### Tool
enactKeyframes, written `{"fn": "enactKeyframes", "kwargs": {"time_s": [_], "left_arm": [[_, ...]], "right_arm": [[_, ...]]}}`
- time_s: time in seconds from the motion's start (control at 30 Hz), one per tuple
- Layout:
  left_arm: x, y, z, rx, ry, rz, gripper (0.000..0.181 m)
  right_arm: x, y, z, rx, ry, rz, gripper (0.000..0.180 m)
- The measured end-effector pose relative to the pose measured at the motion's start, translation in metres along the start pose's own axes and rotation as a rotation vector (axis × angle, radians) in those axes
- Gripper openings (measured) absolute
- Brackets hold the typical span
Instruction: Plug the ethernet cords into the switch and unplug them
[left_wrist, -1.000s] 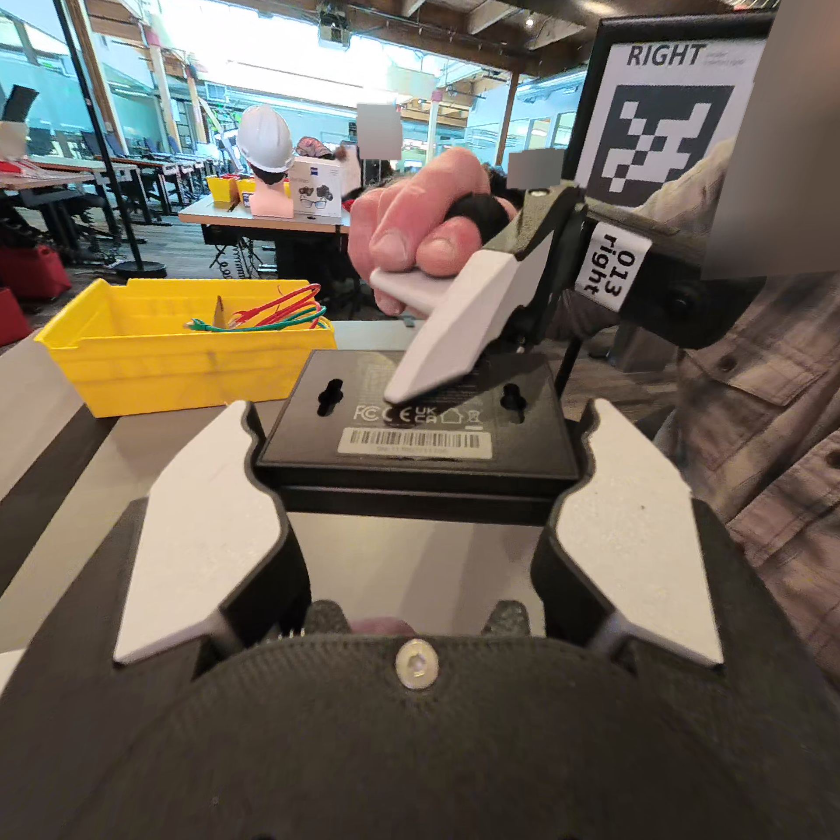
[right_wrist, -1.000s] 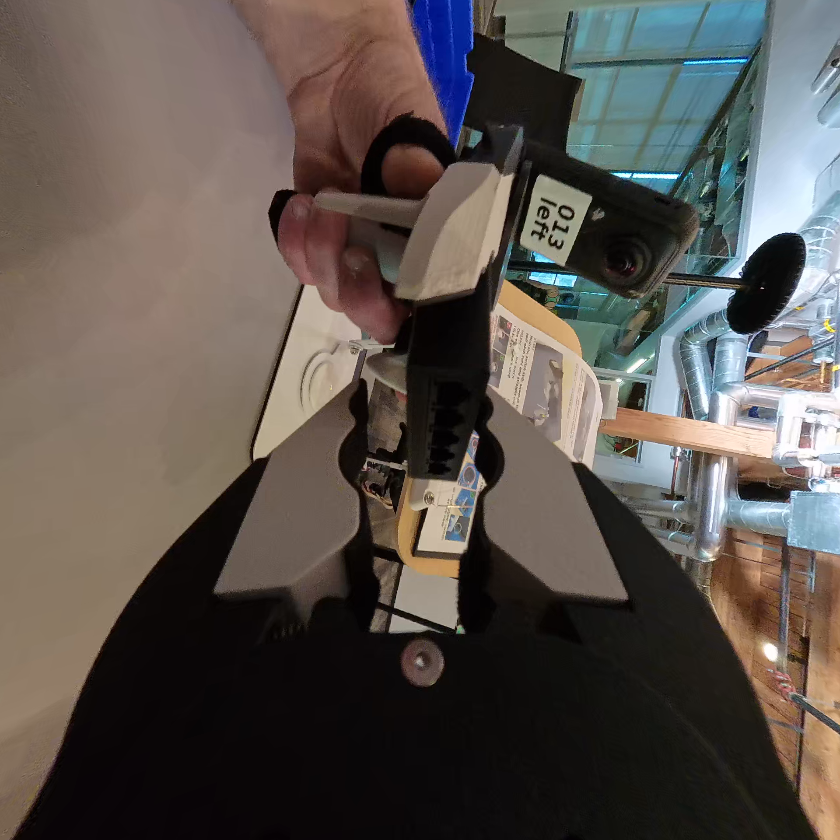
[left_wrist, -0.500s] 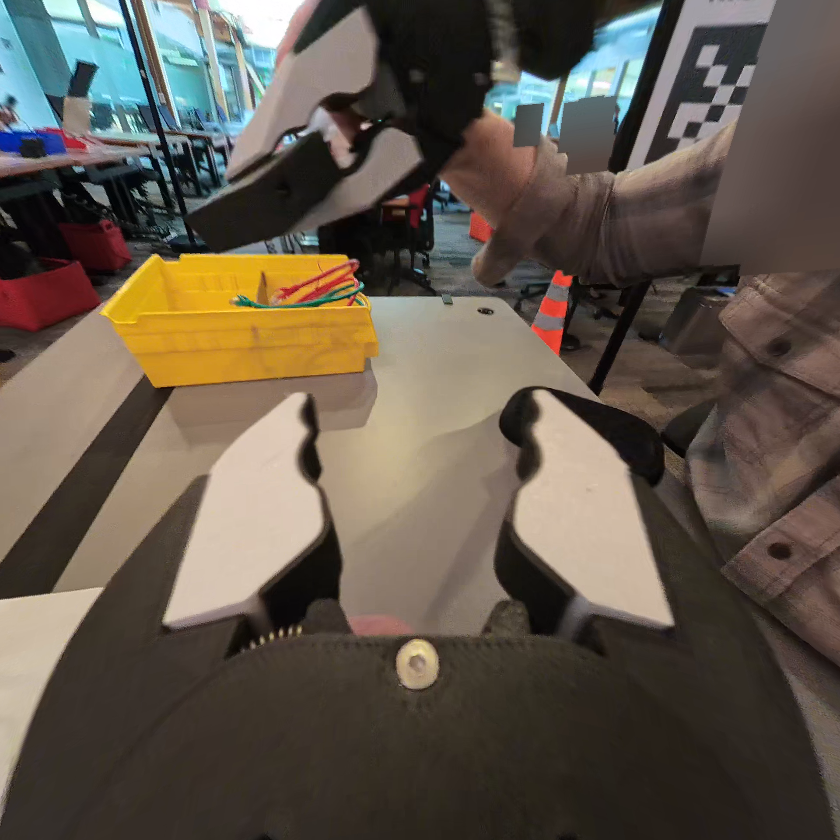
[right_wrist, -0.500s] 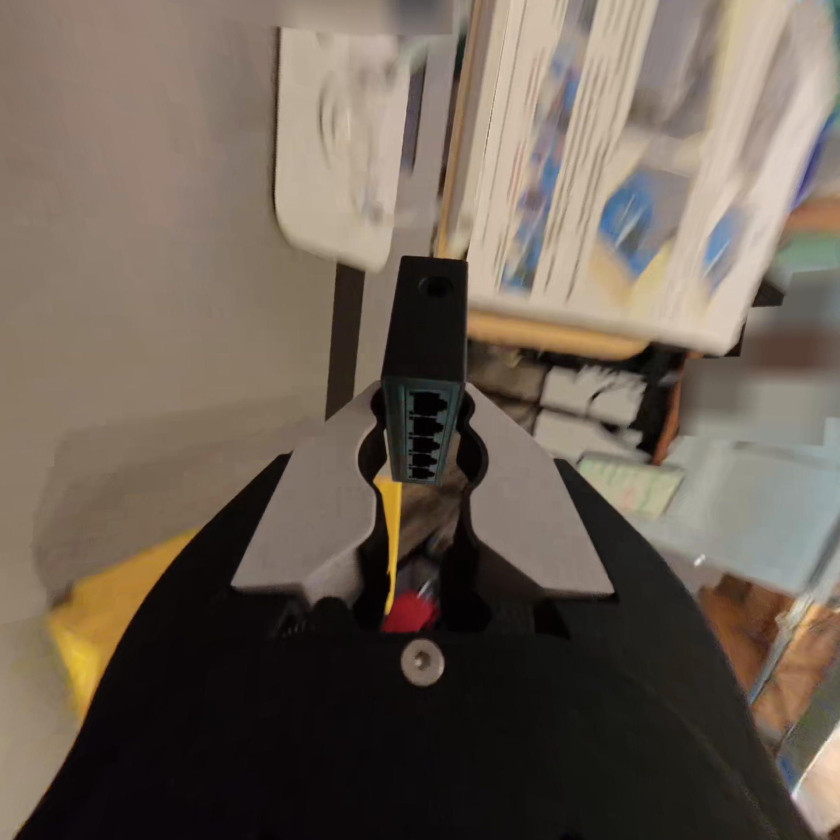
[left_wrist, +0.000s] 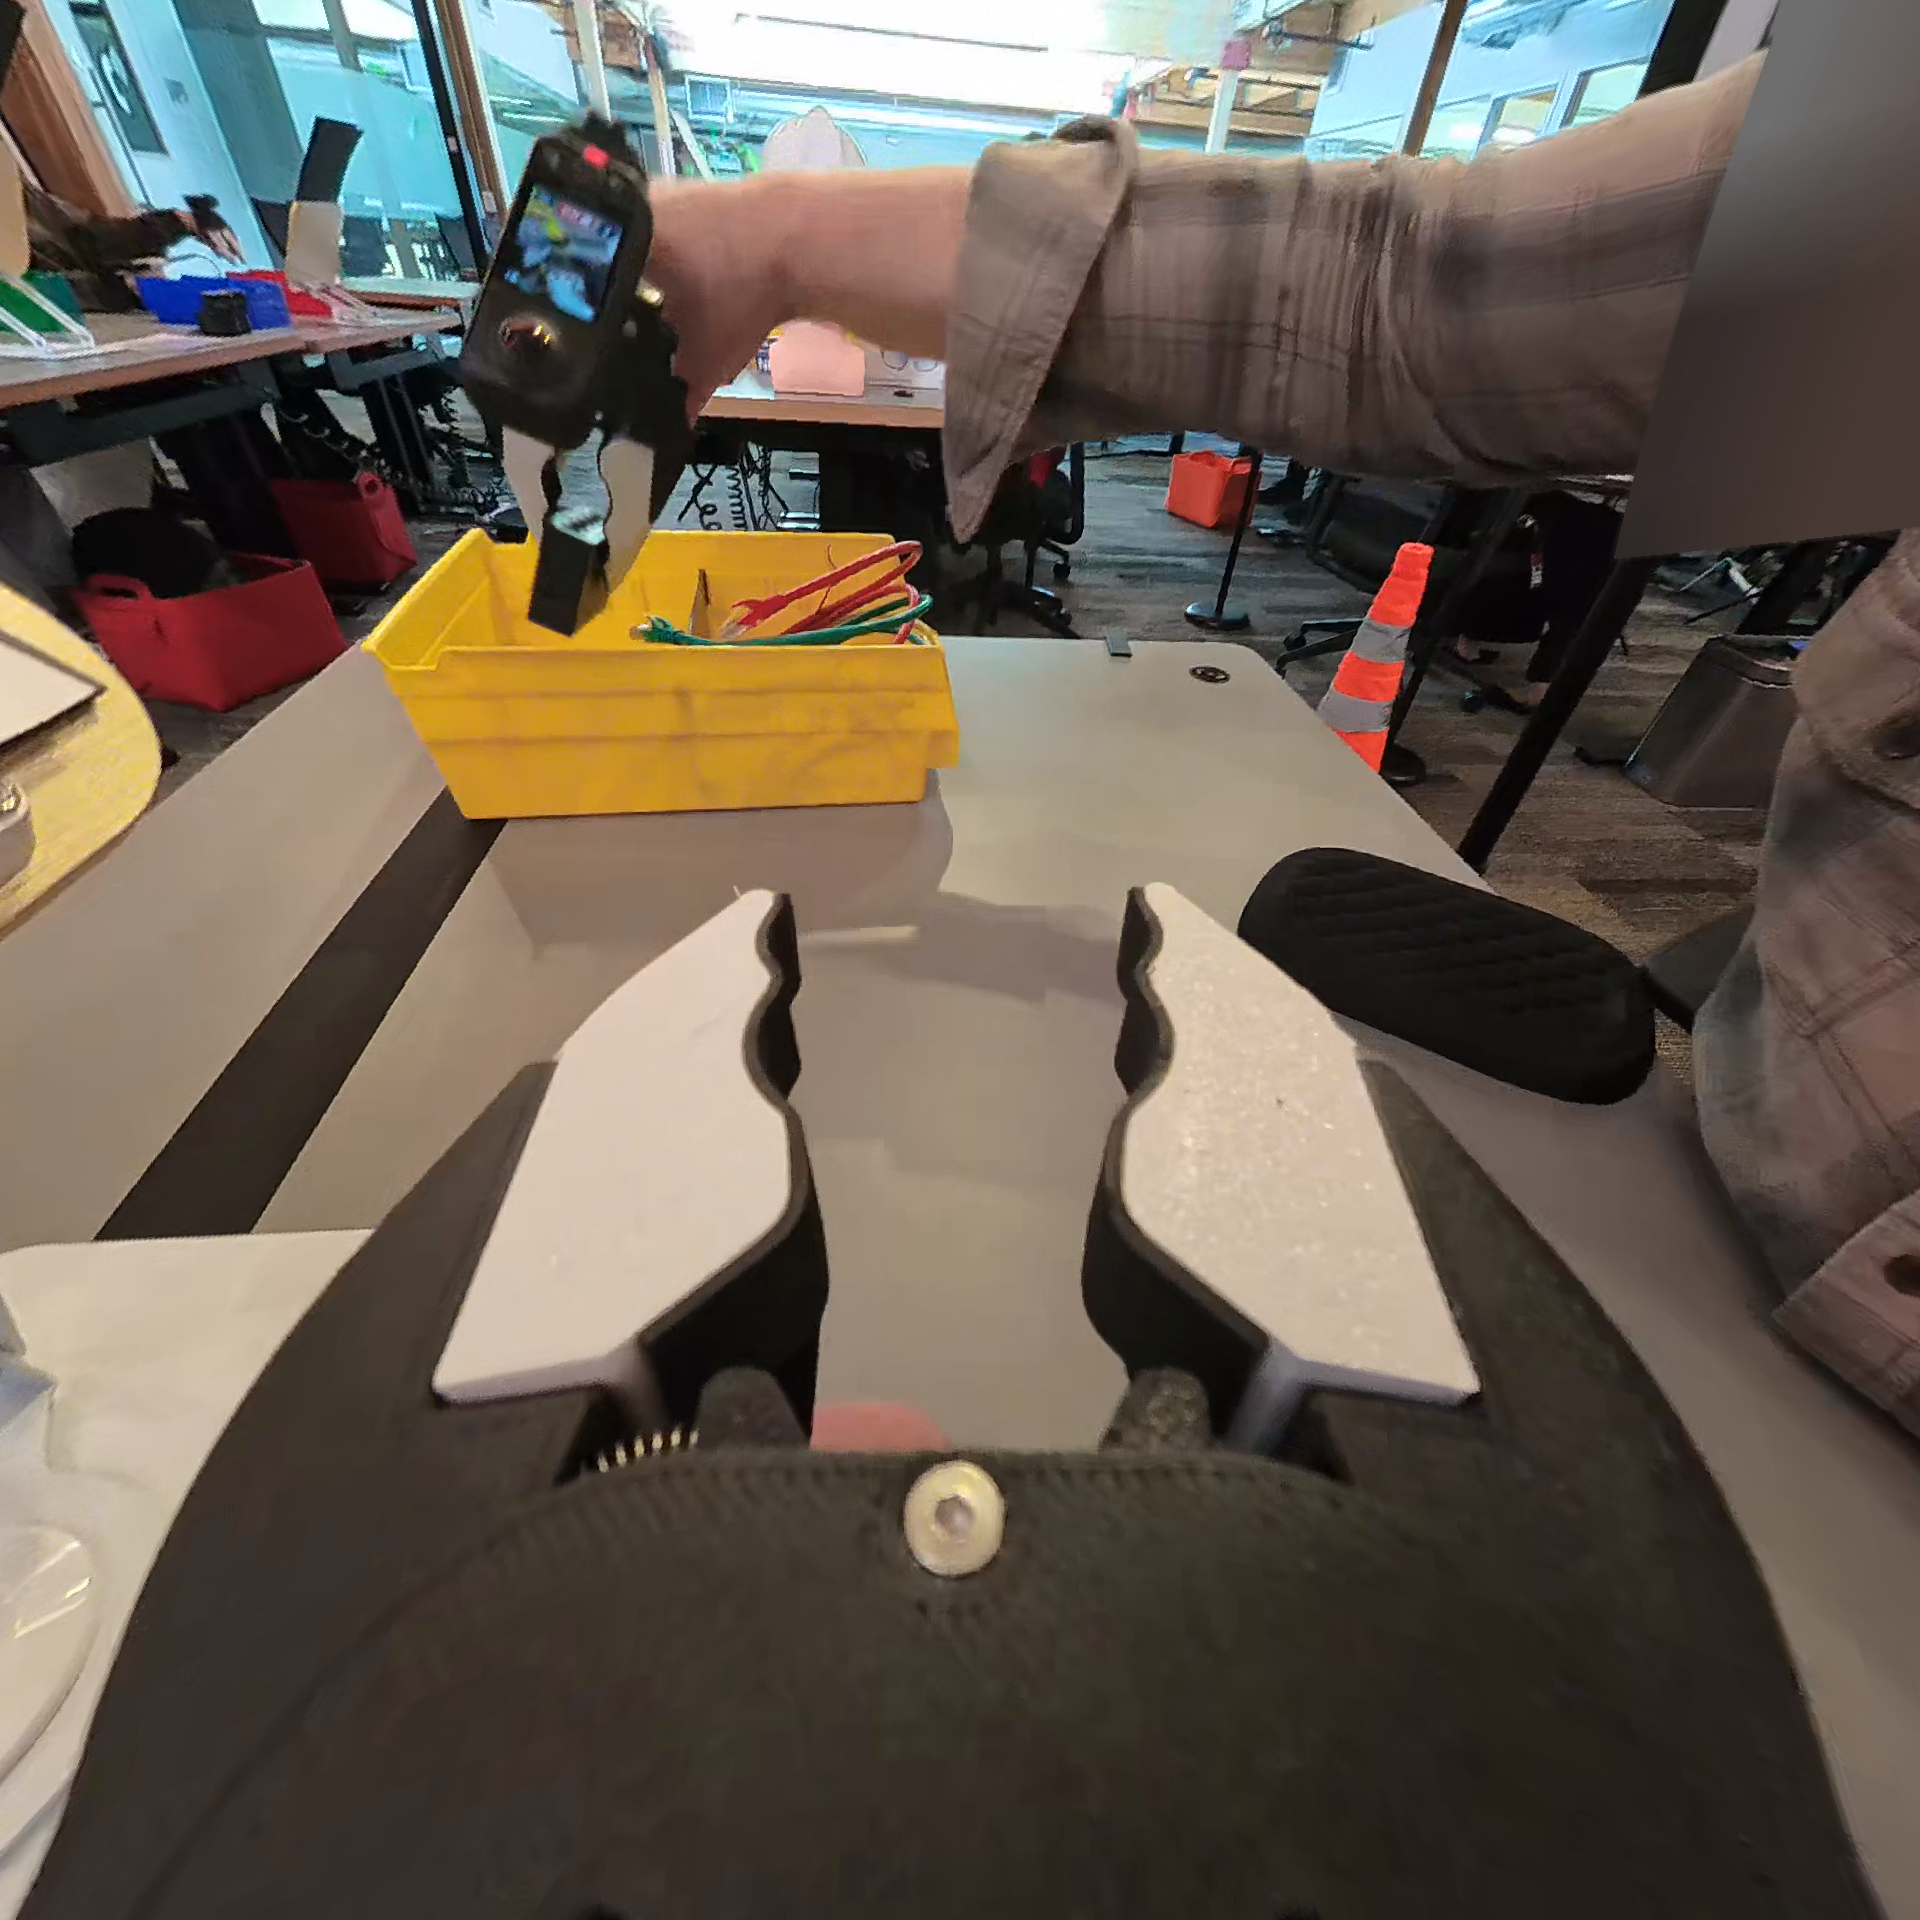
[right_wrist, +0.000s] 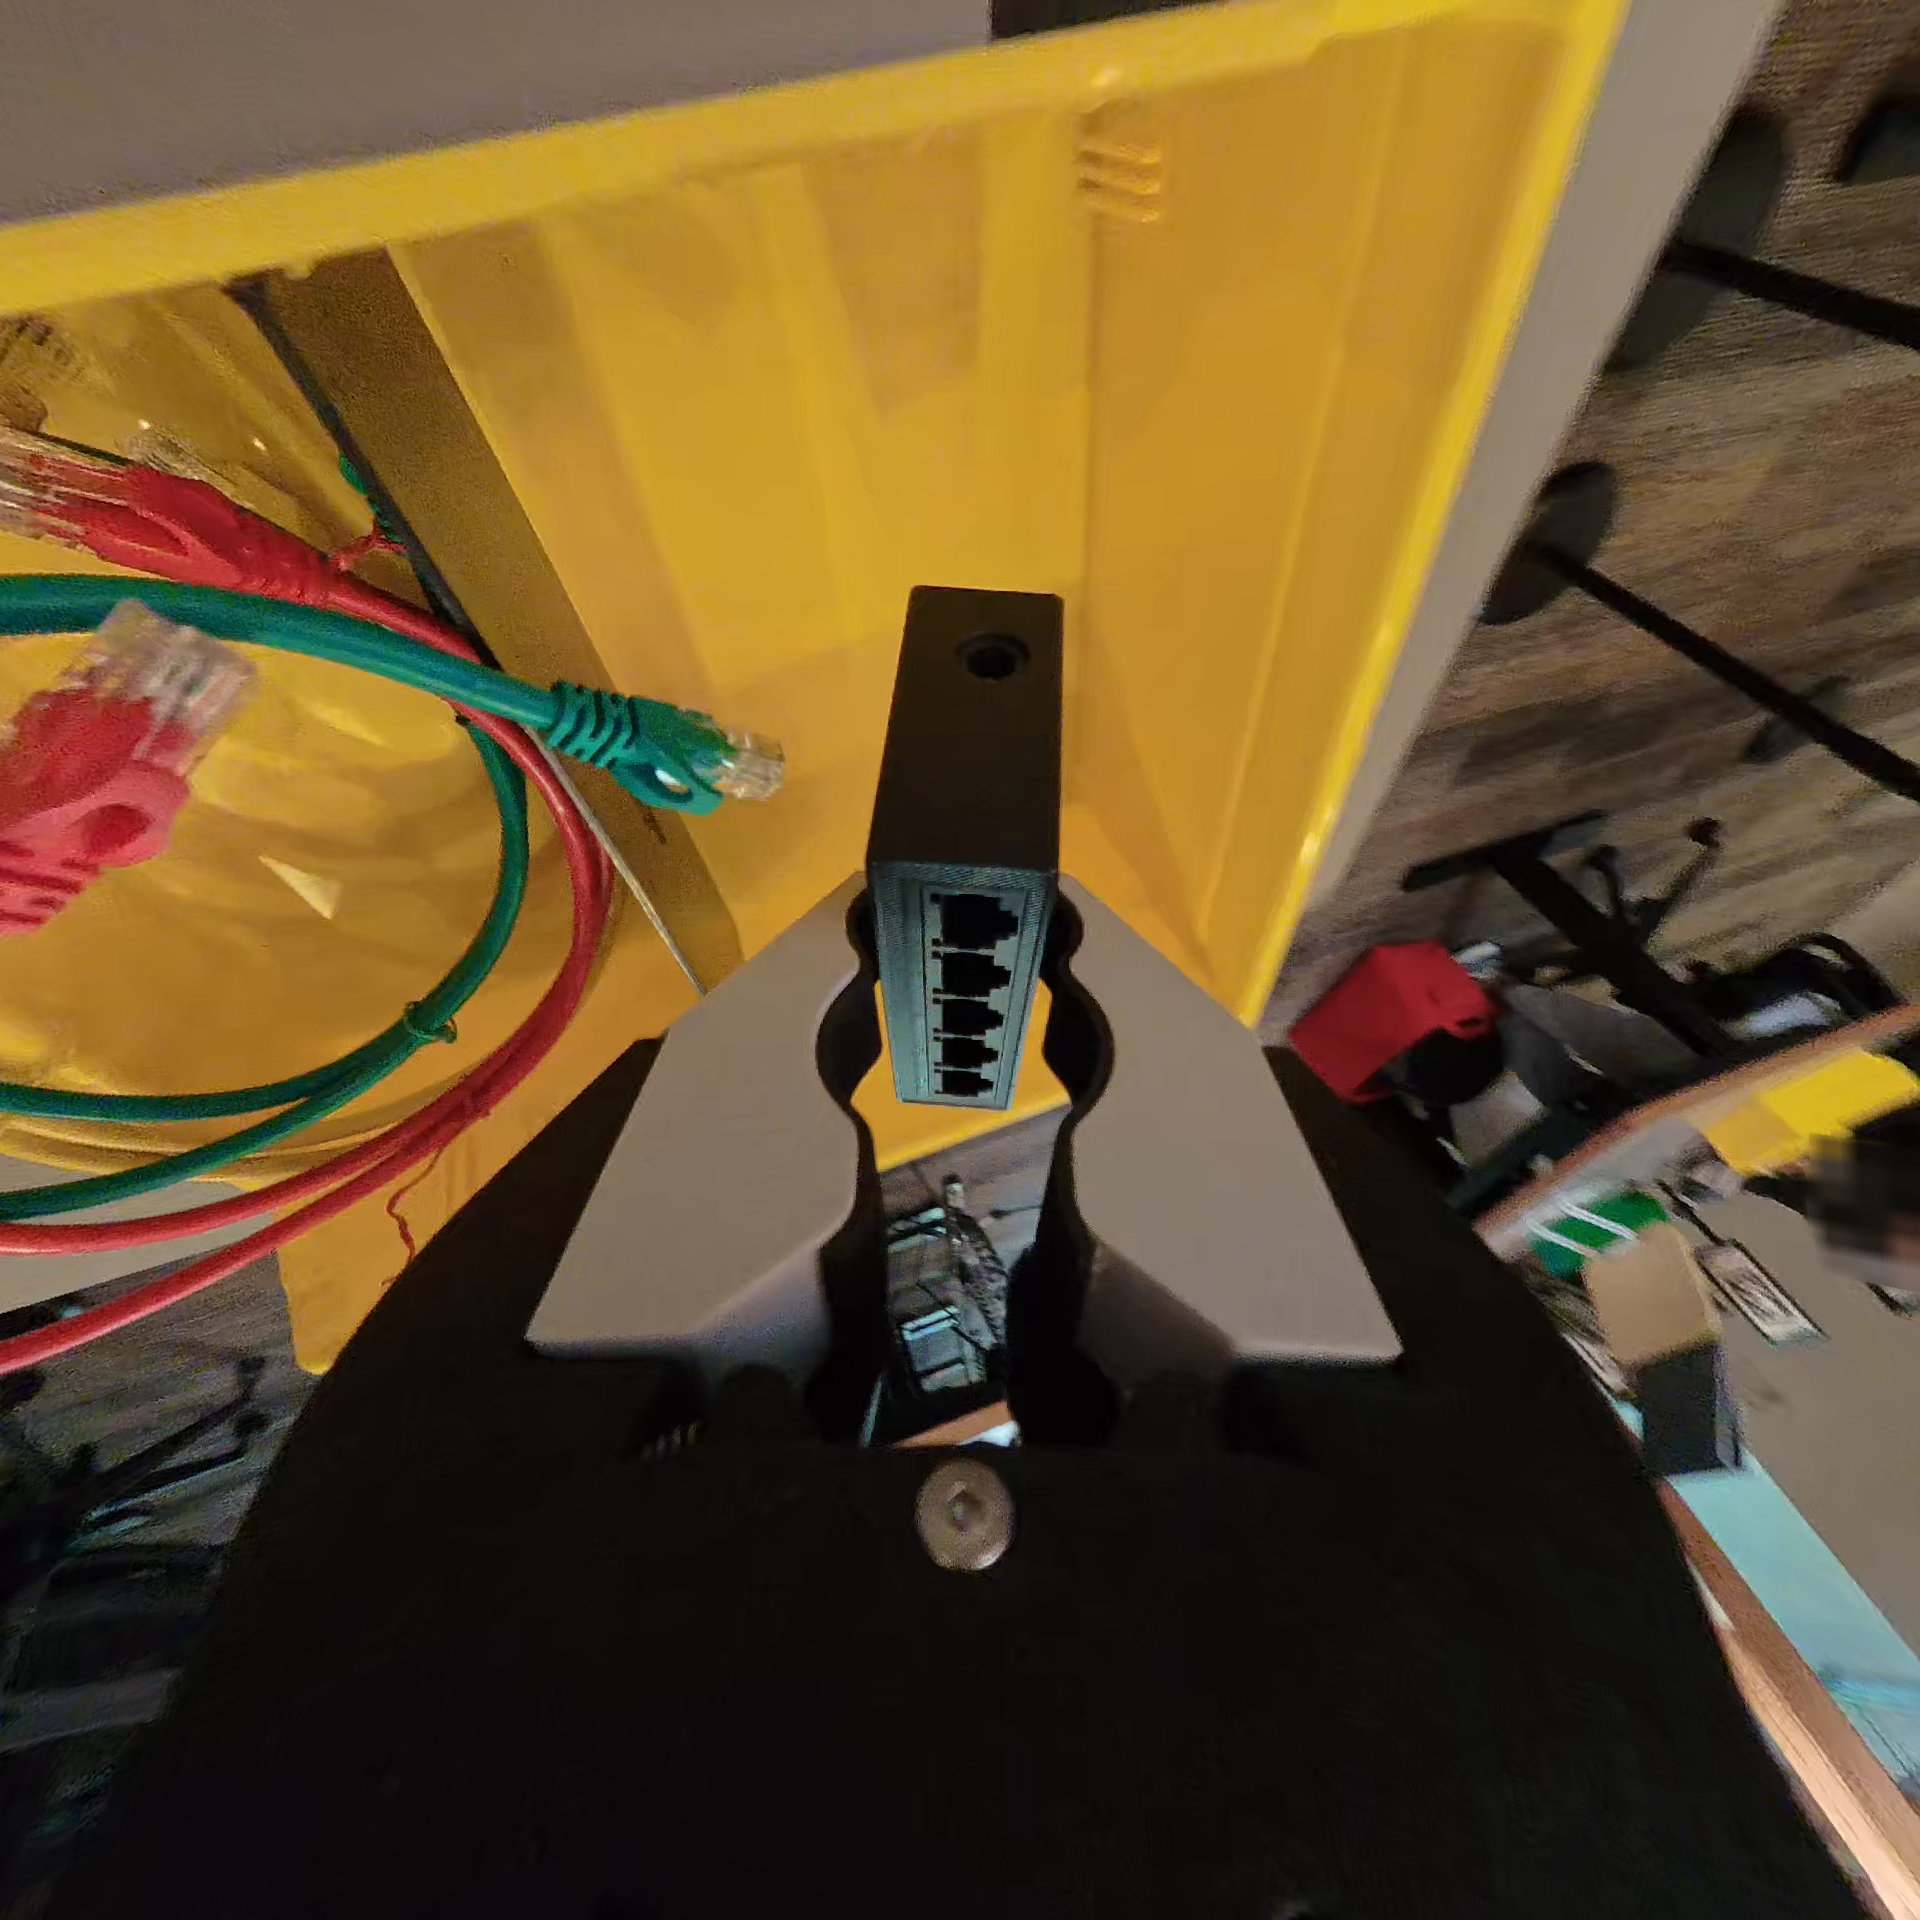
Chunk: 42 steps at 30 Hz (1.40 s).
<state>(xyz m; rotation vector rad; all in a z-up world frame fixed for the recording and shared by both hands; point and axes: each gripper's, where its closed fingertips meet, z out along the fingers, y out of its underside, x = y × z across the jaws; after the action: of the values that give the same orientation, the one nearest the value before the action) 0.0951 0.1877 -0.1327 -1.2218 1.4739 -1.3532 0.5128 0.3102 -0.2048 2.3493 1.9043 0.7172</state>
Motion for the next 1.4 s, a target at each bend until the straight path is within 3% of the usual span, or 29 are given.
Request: {"fn": "enactKeyframes", "kwargs": {"time_s": [0.2,0.6,0.7,0.83,1.03,1.17,1.4], "left_arm": [[-0.004,0.006,0.001,-0.012,-0.007,-0.009,0.059],[-0.003,0.015,0.008,-0.044,0.003,-0.019,0.062],[-0.002,0.015,0.008,-0.043,0.005,-0.017,0.062],[-0.002,0.016,0.008,-0.051,0.007,-0.017,0.063],[-0.003,0.016,0.007,-0.054,0.000,-0.009,0.064],[-0.002,0.016,0.007,-0.054,0.000,-0.009,0.063],[-0.002,0.019,0.008,-0.067,0.006,-0.012,0.063]], "right_arm": [[-0.019,0.005,0.047,-0.034,-0.171,-0.057,0.025],[-0.038,-0.008,0.073,-0.099,-0.298,-0.124,0.025],[-0.037,-0.010,0.072,-0.093,-0.293,-0.124,0.025],[-0.032,-0.007,0.066,-0.101,-0.272,-0.077,0.043],[-0.026,-0.007,0.046,-0.017,-0.200,-0.041,0.022],[-0.025,-0.004,0.046,-0.036,-0.164,-0.062,0.022],[-0.031,-0.009,0.042,-0.073,-0.315,-0.123,0.022]]}}
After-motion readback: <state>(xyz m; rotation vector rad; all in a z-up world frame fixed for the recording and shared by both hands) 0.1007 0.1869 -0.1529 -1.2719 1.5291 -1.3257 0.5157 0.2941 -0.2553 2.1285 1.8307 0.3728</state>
